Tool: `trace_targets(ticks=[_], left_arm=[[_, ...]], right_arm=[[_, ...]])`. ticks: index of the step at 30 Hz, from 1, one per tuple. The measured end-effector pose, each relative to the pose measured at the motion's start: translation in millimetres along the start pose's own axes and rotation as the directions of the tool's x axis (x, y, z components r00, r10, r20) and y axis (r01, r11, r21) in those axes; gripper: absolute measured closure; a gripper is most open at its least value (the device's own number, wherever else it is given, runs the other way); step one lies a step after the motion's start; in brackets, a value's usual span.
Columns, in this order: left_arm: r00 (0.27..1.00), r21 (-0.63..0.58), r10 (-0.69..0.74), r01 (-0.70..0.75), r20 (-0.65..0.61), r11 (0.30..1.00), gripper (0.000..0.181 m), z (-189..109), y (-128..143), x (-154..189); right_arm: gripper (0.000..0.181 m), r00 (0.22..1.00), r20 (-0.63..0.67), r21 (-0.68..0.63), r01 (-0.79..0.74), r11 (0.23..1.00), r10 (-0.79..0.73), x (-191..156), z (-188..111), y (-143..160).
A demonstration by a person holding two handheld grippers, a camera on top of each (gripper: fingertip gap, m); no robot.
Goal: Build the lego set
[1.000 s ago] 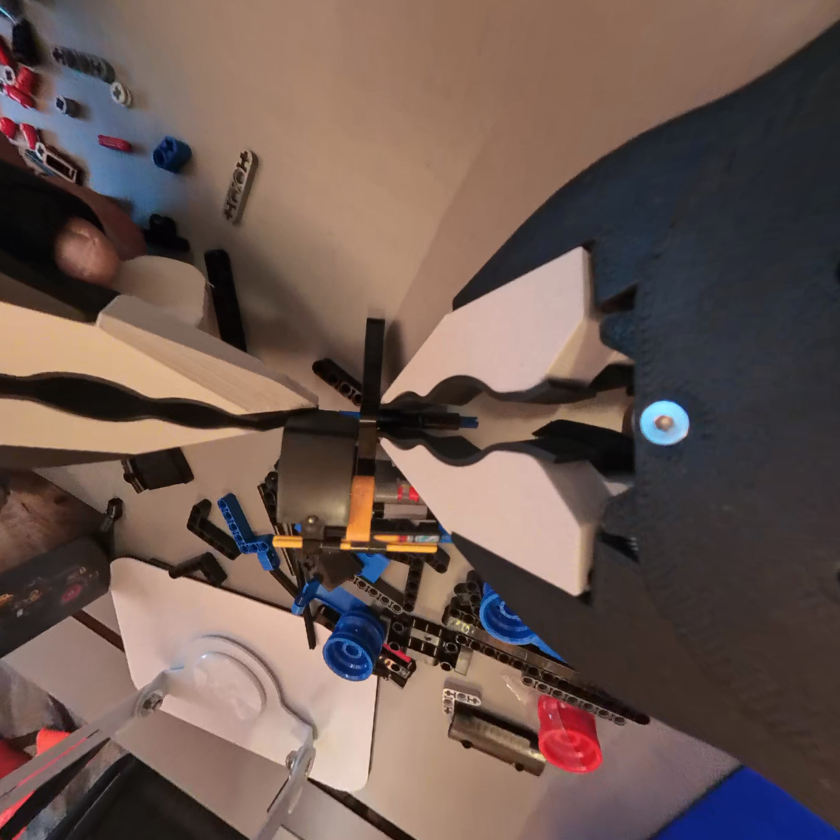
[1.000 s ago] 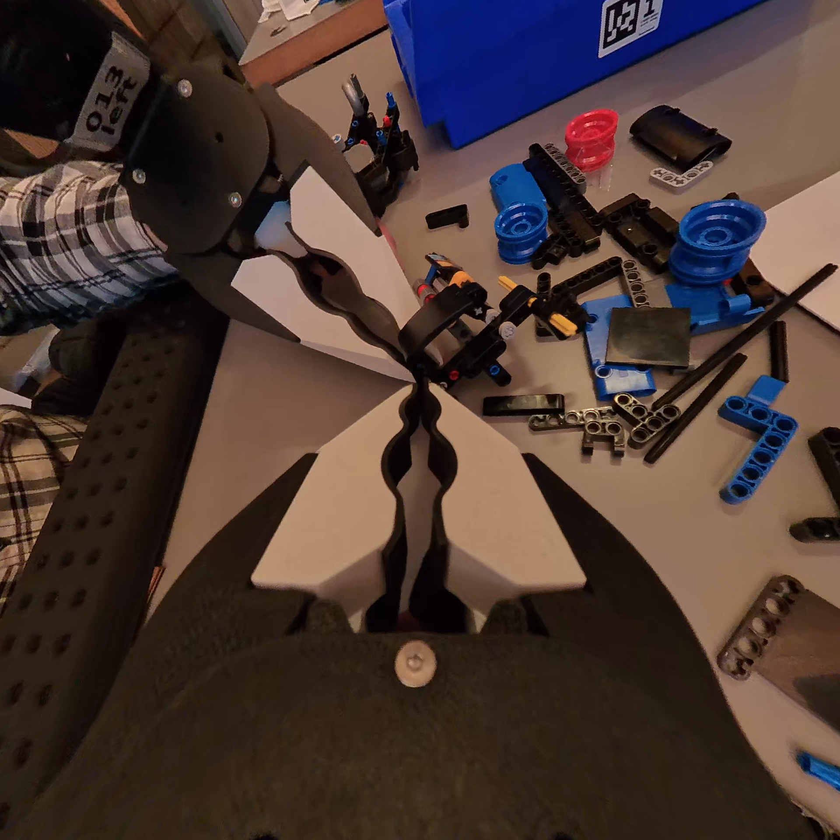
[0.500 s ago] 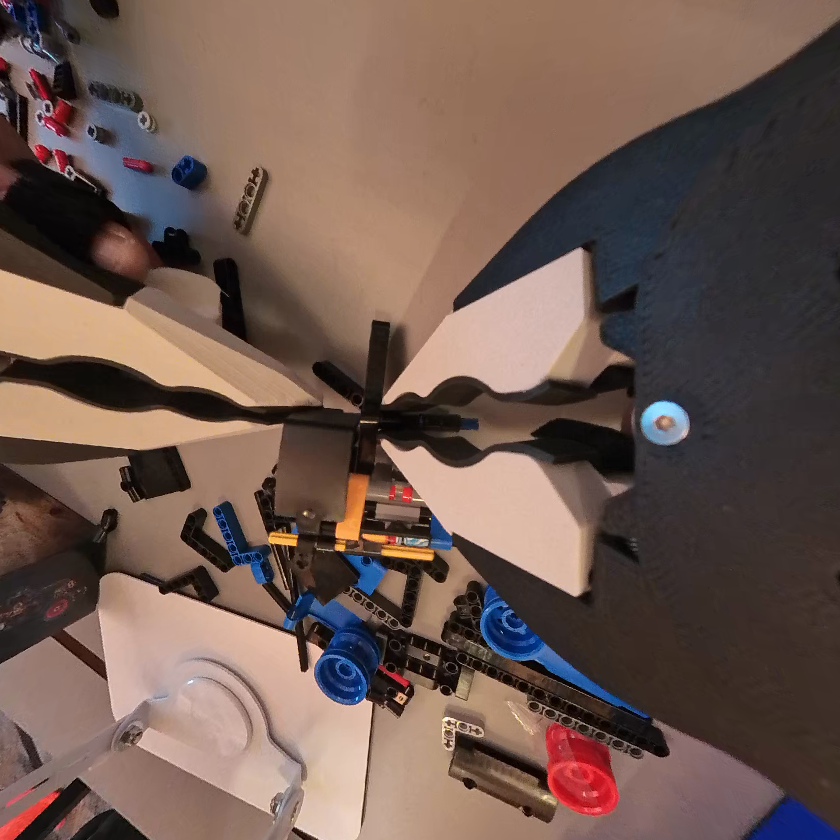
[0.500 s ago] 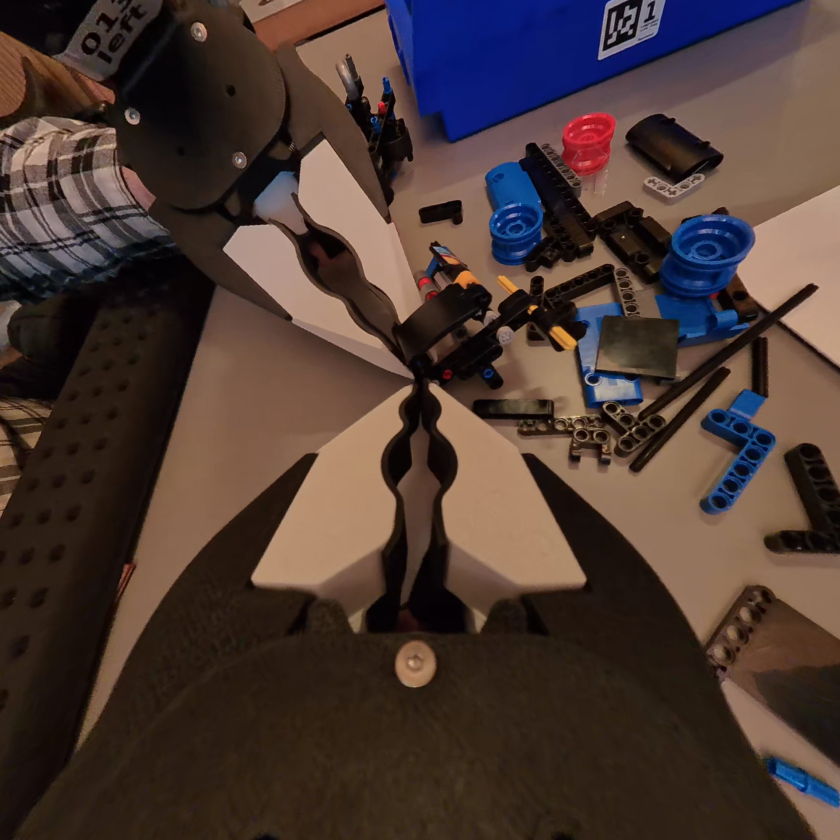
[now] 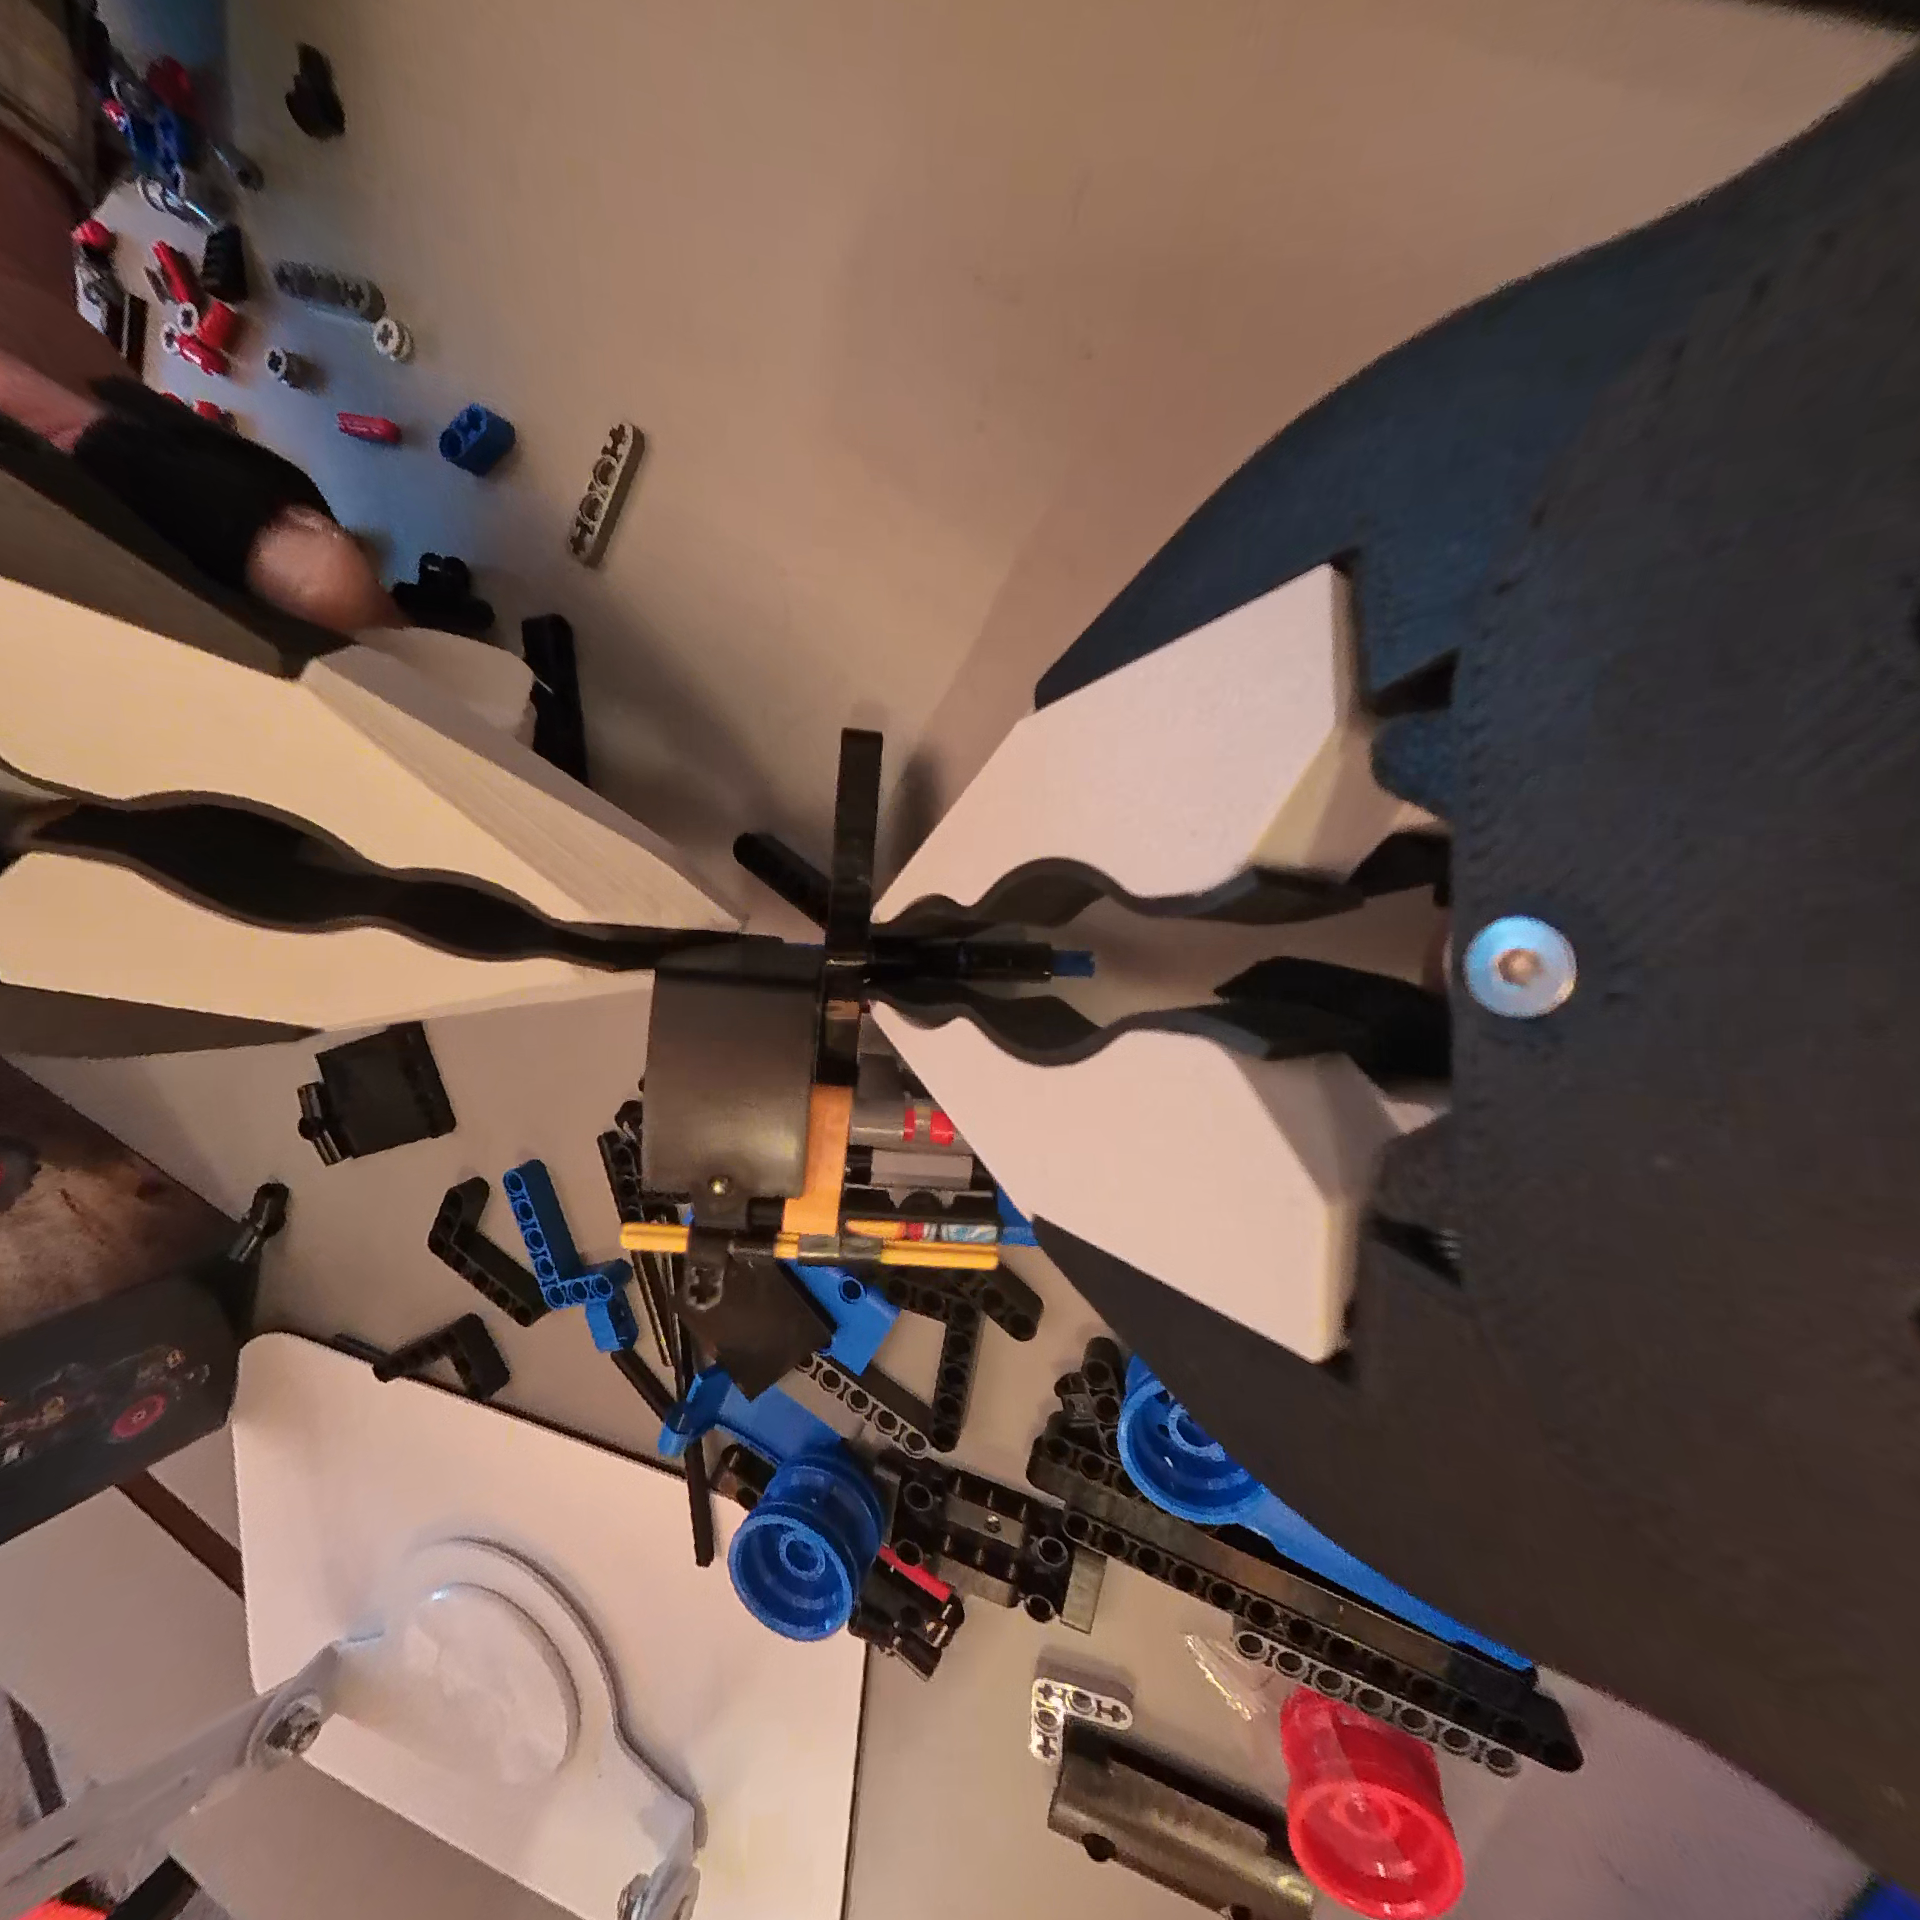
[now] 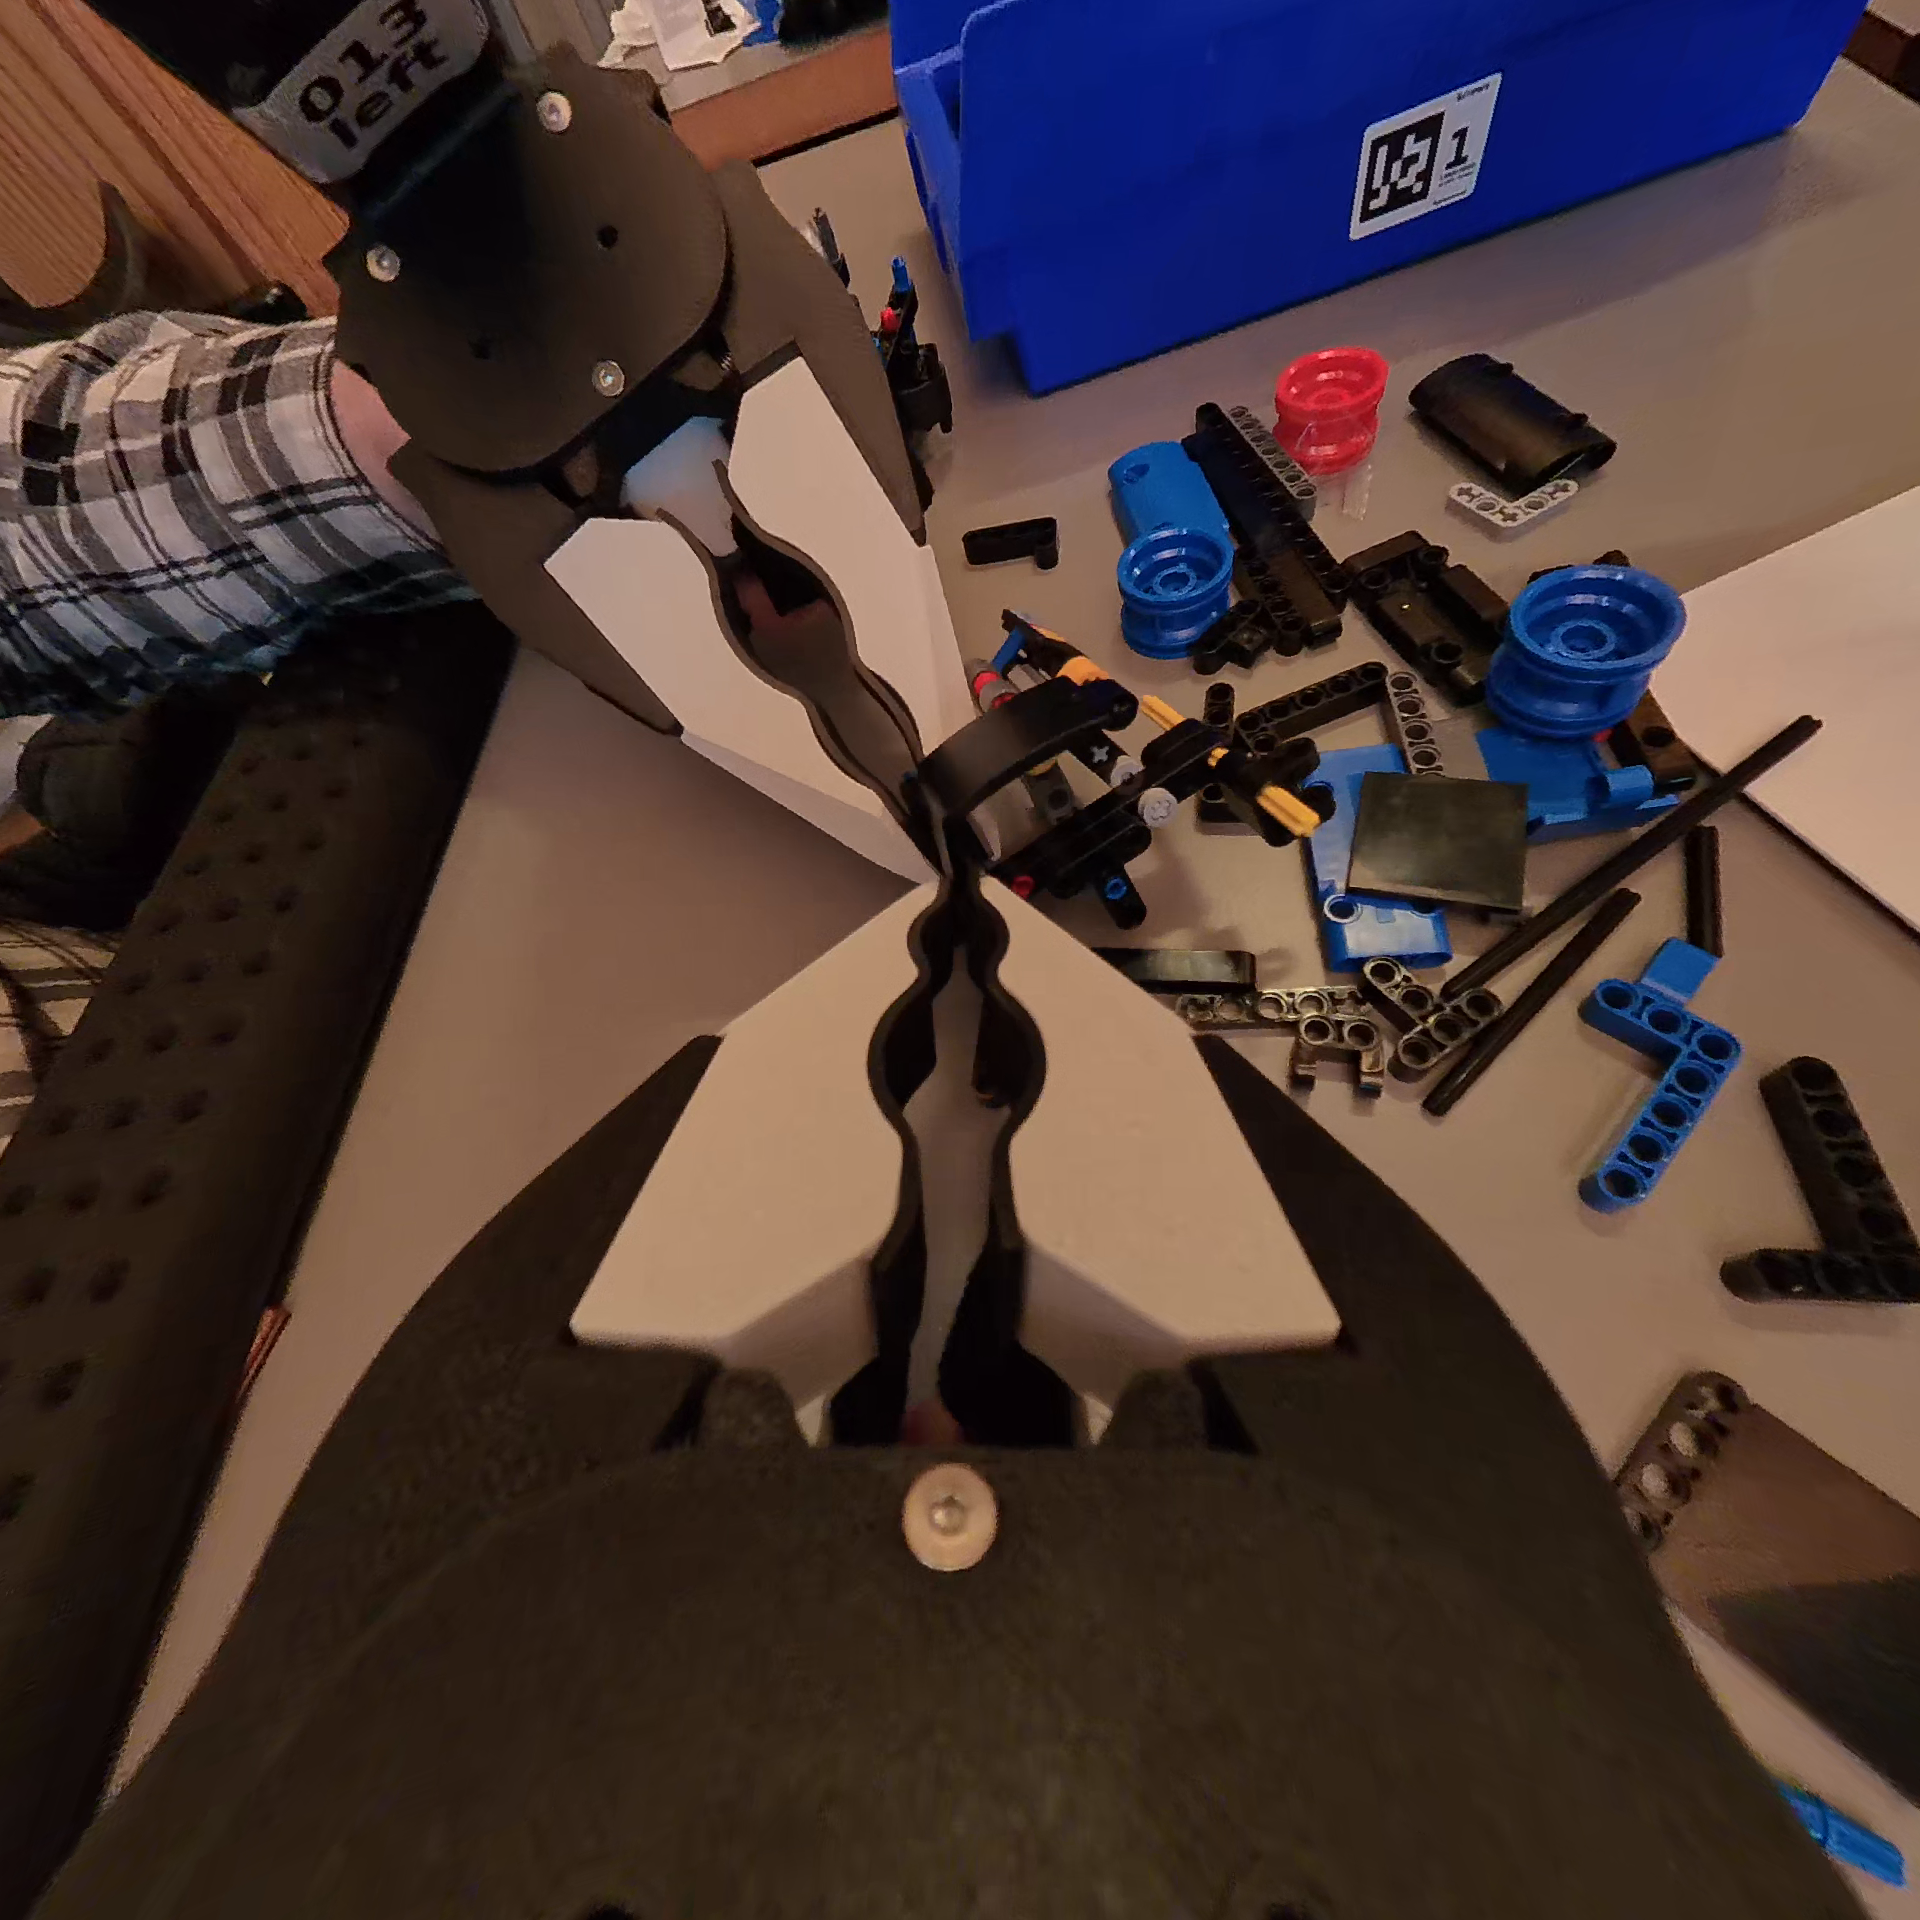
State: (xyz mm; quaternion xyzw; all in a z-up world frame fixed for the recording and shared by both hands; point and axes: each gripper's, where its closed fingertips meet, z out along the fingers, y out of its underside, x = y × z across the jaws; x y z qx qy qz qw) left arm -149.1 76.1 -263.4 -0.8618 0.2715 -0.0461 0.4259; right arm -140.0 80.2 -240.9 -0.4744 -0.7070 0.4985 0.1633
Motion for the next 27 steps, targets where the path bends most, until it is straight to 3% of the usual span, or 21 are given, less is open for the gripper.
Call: trace_targets(ticks=[13,21,27], left_arm=[[0.994,0.031,-0.064,0.067,-0.086,0.997,0.178,-2,0,4],[0.995,-0.028,0.094,-0.095,-0.037,0.995,0.178,1,1,7],[0.992,-0.063,0.127,-0.127,-0.005,0.990,0.179,5,2,6]], right_arm=[[0.181,0.999,0.018,-0.013,0.046,0.999,-0.045,-6,1,2],[0.181,0.995,0.016,-0.103,0.104,0.989,-0.103,-10,5,7],[0.181,0.993,-0.003,-0.155,0.119,0.981,-0.121,-8,7,12]])
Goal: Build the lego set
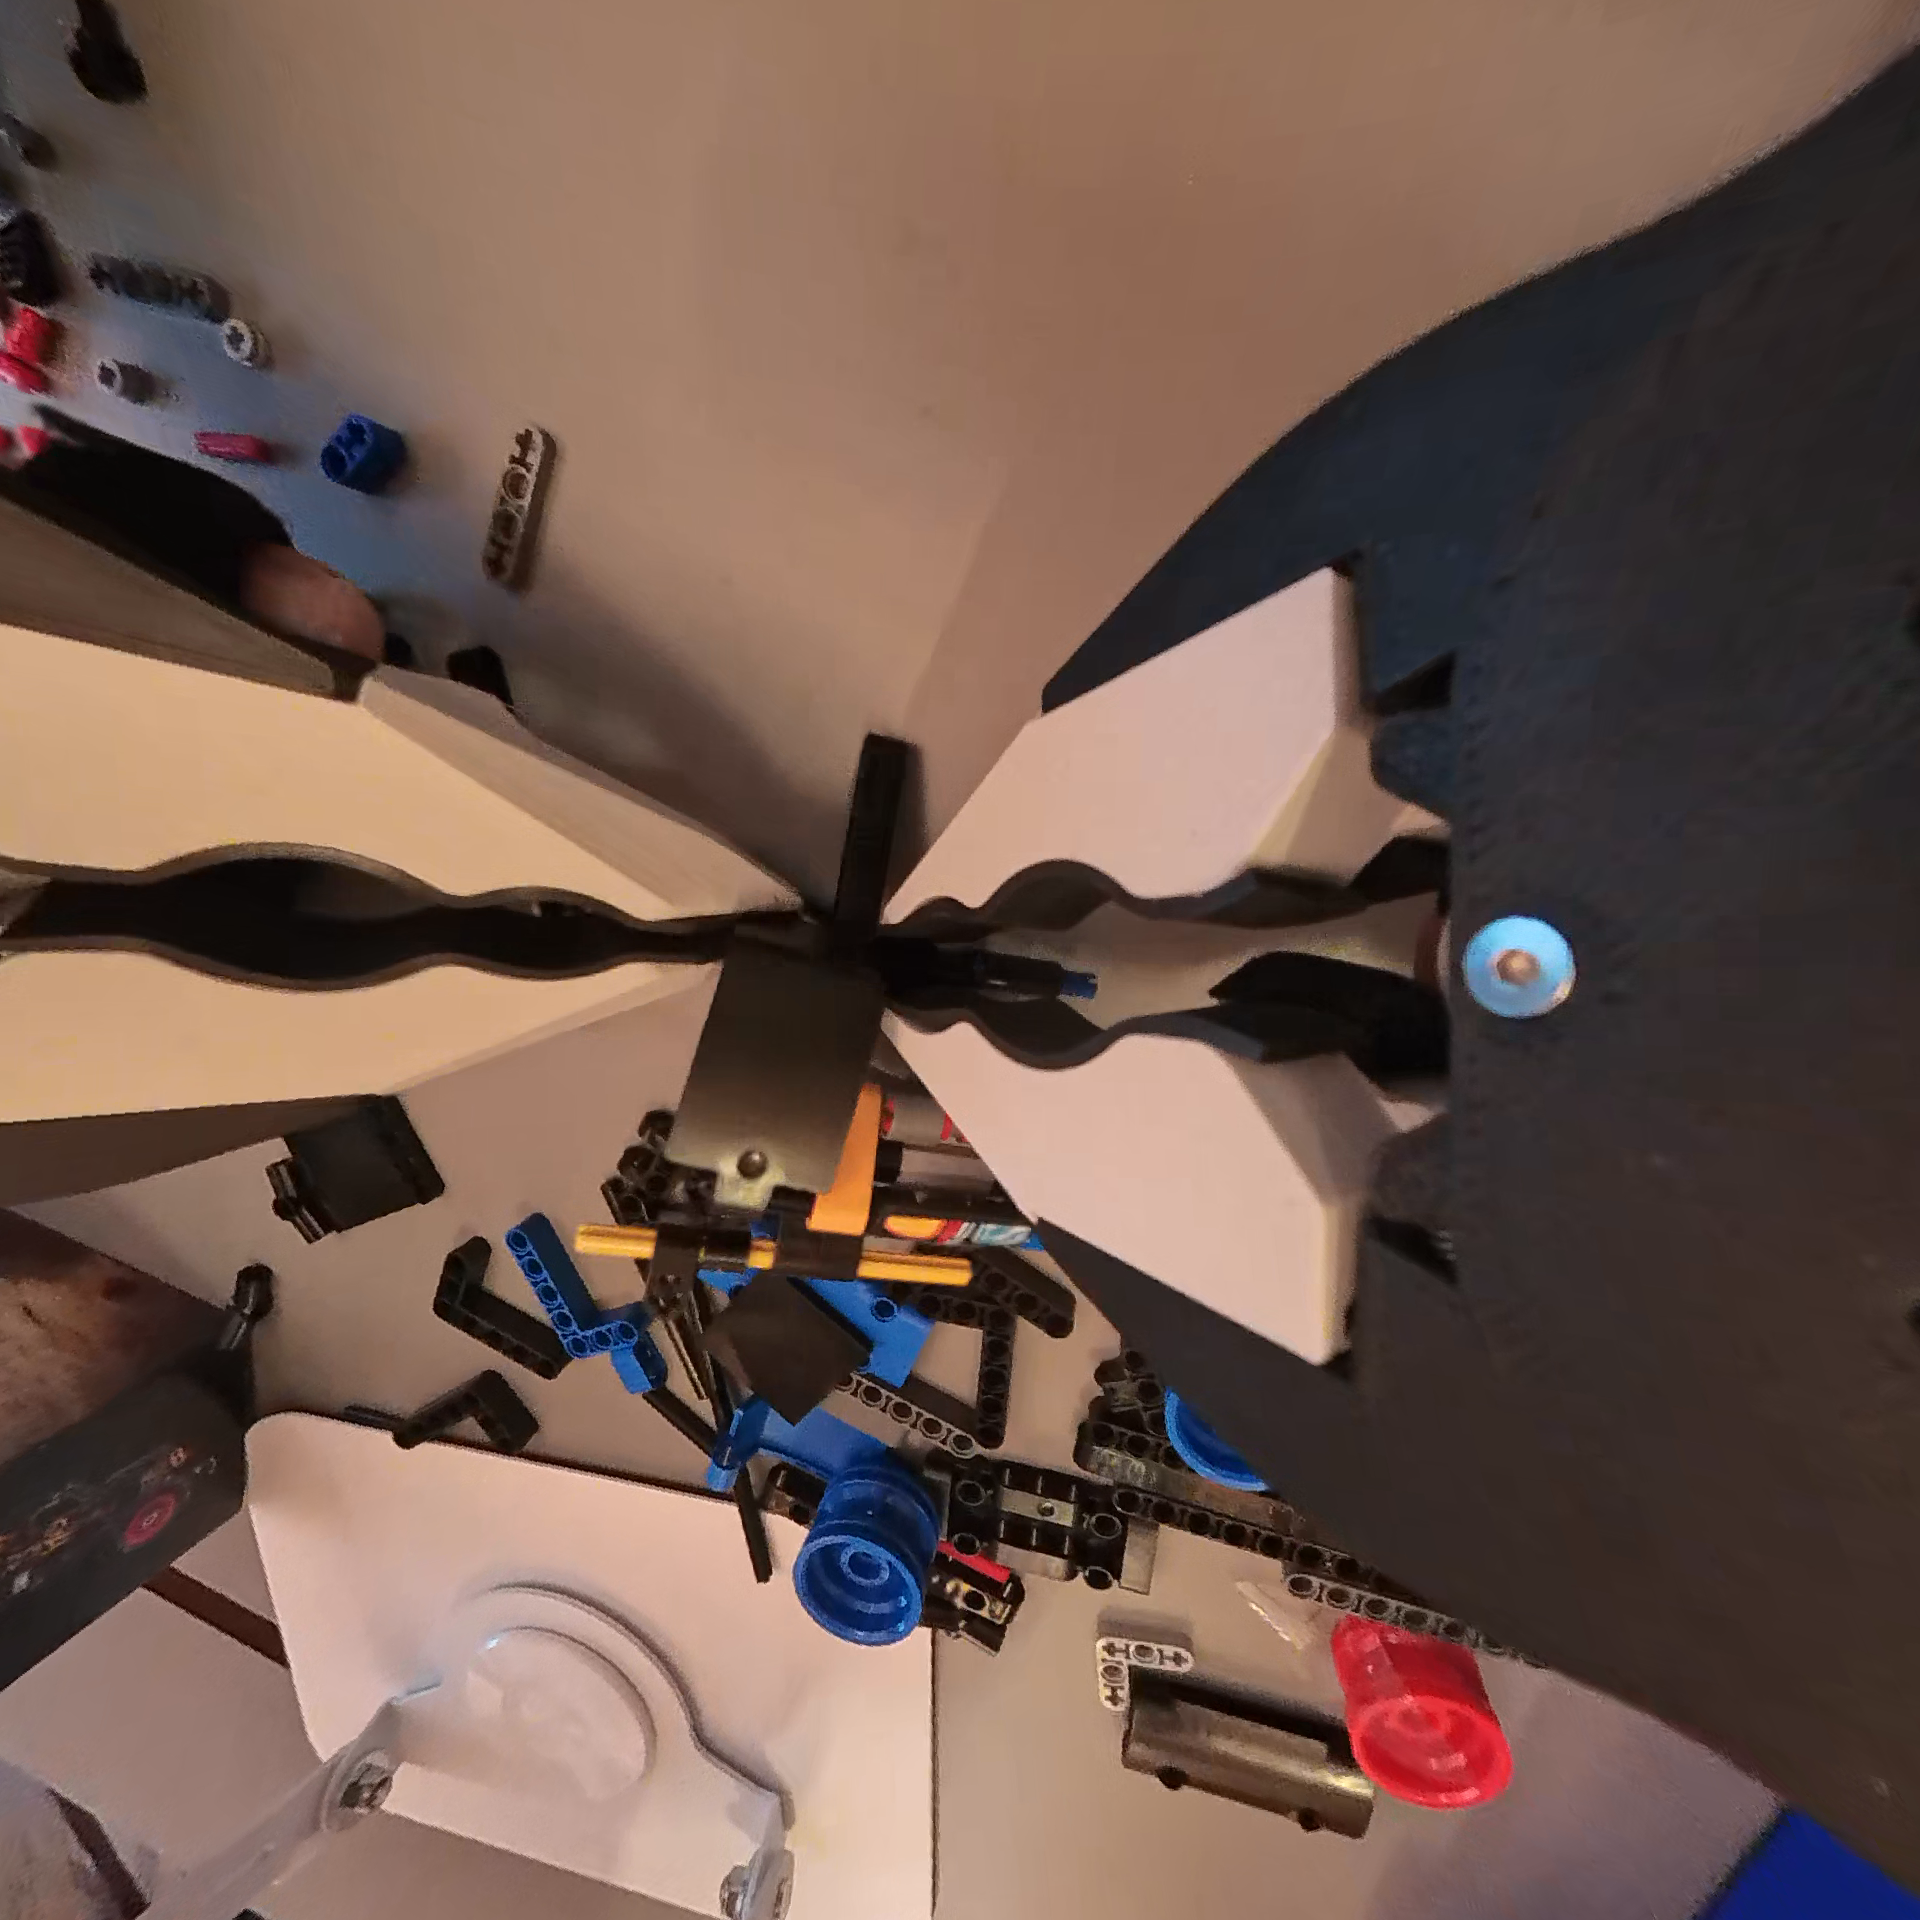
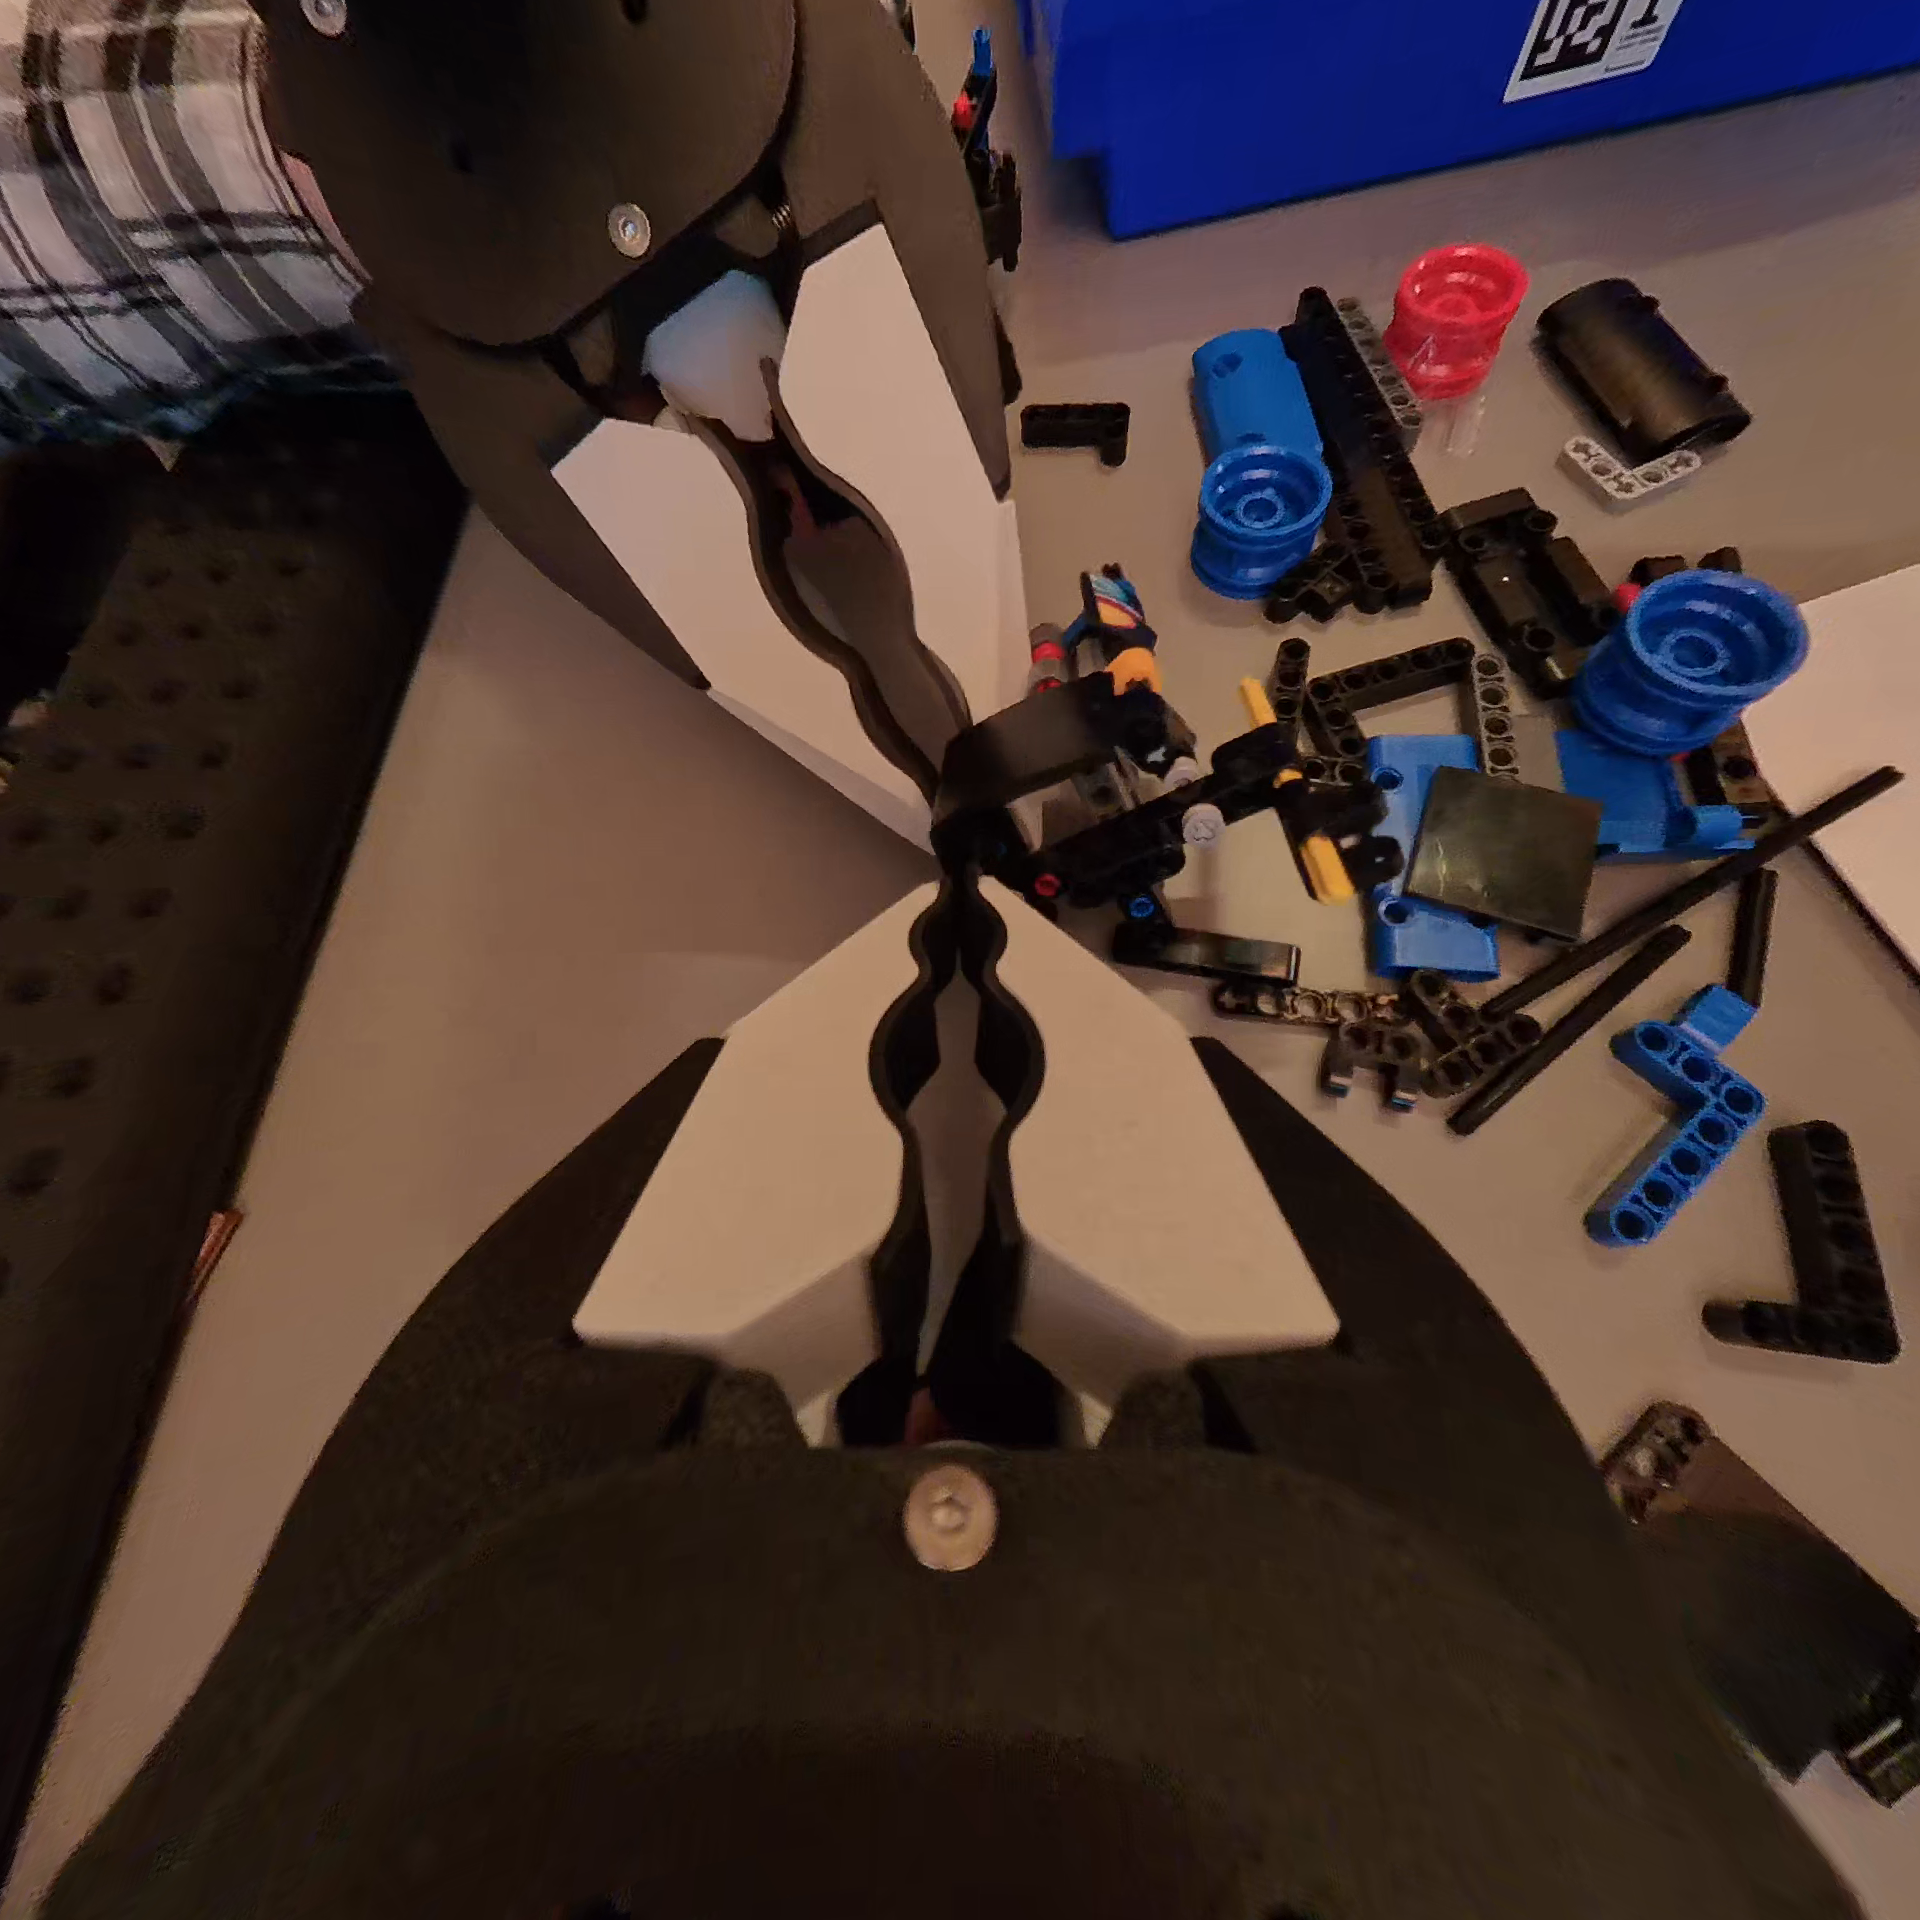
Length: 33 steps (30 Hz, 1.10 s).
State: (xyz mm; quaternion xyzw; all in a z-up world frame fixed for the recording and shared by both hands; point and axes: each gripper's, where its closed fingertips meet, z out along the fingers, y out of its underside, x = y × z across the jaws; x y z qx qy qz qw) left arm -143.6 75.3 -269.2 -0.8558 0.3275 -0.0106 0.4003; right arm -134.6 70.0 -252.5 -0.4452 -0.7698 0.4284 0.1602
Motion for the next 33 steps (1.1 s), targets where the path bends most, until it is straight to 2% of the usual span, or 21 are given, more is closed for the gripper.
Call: trace_targets(ticks=[2,6,8,10,12,14,15,18,24,28,33], left_arm=[[1.000,-0.001,0.005,-0.005,0.016,1.000,0.178,1,-1,-1],[0.999,0.039,0.004,-0.005,0.050,0.999,0.177,-5,-4,-6],[0.998,0.049,0.009,-0.012,0.064,0.999,0.177,-10,-3,-9],[0.998,0.128,0.010,-0.019,0.069,0.992,0.177,-21,-12,-10],[0.992,0.230,0.065,-0.089,0.113,0.969,0.177,-37,-28,-10],[0.979,0.337,0.105,-0.160,0.175,0.928,0.177,-53,-49,-8],[0.960,0.360,0.129,-0.216,0.249,0.908,0.177,-61,-58,-11],[0.883,0.356,0.225,-0.384,0.413,0.852,0.177,-74,-78,-9],[0.745,0.315,0.303,-0.562,0.595,0.764,0.177,-92,-107,1],[0.673,0.277,0.332,-0.630,0.661,0.725,0.177,-100,-115,4],[0.629,0.248,0.357,-0.670,0.691,0.700,0.178,-107,-120,8]], right_arm=[[0.181,1.000,-0.010,0.004,-0.005,1.000,0.005,2,-3,0],[0.181,0.999,-0.006,0.096,-0.036,0.995,0.037,4,-7,-12],[0.167,0.999,-0.020,0.123,-0.022,0.992,0.025,3,-13,-19],[0.161,0.999,-0.018,0.156,-0.039,0.987,0.043,3,-23,-25],[0.153,0.994,0.007,0.217,-0.105,0.970,0.106,4,-34,-31],[0.149,0.977,0.101,0.316,-0.212,0.925,0.189,-1,-46,-45],[0.148,0.962,0.165,0.361,-0.262,0.895,0.216,-7,-51,-52],[0.147,0.926,0.303,0.437,-0.347,0.830,0.228,-24,-64,-71],[0.147,0.907,0.395,0.508,-0.351,0.787,0.149,-46,-80,-91],[0.149,0.904,0.413,0.536,-0.337,0.774,0.108,-54,-86,-97],[0.151,0.898,0.434,0.549,-0.332,0.767,0.078,-60,-91,-101]])
